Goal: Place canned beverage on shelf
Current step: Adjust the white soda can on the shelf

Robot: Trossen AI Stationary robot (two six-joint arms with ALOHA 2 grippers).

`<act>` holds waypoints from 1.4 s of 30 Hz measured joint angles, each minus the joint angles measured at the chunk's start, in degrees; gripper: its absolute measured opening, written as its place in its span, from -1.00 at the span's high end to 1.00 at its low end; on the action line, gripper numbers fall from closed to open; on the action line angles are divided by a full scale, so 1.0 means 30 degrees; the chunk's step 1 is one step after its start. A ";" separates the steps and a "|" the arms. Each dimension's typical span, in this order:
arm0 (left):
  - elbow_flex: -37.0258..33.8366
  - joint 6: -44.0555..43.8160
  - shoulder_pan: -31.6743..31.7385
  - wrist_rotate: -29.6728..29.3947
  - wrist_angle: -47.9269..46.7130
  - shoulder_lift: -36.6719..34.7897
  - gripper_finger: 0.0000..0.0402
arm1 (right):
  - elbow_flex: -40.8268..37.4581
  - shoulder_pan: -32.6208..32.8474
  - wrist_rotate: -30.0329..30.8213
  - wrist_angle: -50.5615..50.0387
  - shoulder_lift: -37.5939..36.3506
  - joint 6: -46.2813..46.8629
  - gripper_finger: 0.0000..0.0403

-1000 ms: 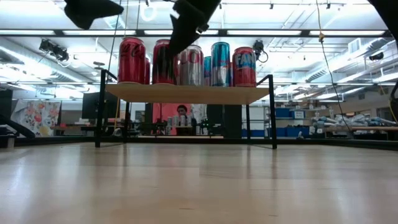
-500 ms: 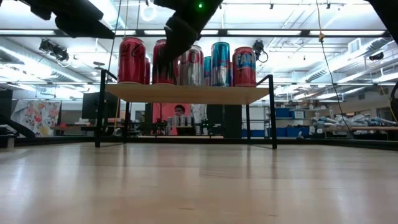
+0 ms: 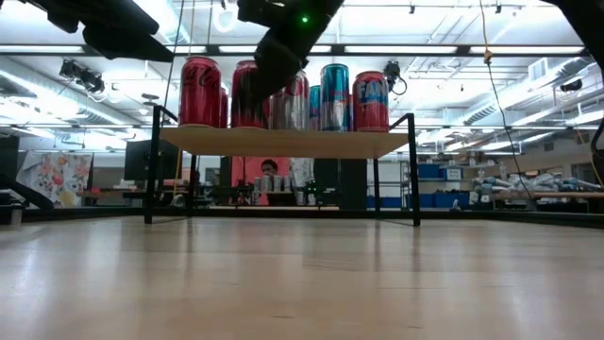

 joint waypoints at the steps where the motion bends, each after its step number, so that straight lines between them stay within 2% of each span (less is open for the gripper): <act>1: 0.0000 -0.0092 0.0000 0.0007 -0.0011 0.0000 -0.95 | 0.0000 0.0093 0.0471 -0.0206 0.0000 -0.0062 -0.75; 12: 0.0000 -0.0171 0.0000 0.0044 0.0016 0.0000 -0.95 | 0.0000 0.0512 0.2968 -0.1636 0.0000 0.0731 -0.75; 18: 0.0000 -0.0205 0.0000 0.0076 0.0019 0.0000 -0.95 | 0.0000 -0.0068 0.2814 -0.1636 0.0000 0.1548 -0.75; 30: -0.0007 -0.0202 0.0000 0.0080 0.0034 0.0000 -0.95 | 0.0000 -0.0712 0.1709 -0.0288 0.0000 0.0520 -0.75; 34: -0.0009 -0.0200 0.0000 0.0080 0.0034 0.0000 -0.95 | 0.0007 -0.0791 0.0638 0.0380 0.0000 0.0519 -0.75; 42: -0.0015 -0.0200 0.0000 0.0080 0.0041 0.0000 -0.95 | 0.0007 -0.0778 0.0477 0.0386 0.0000 0.0476 -0.75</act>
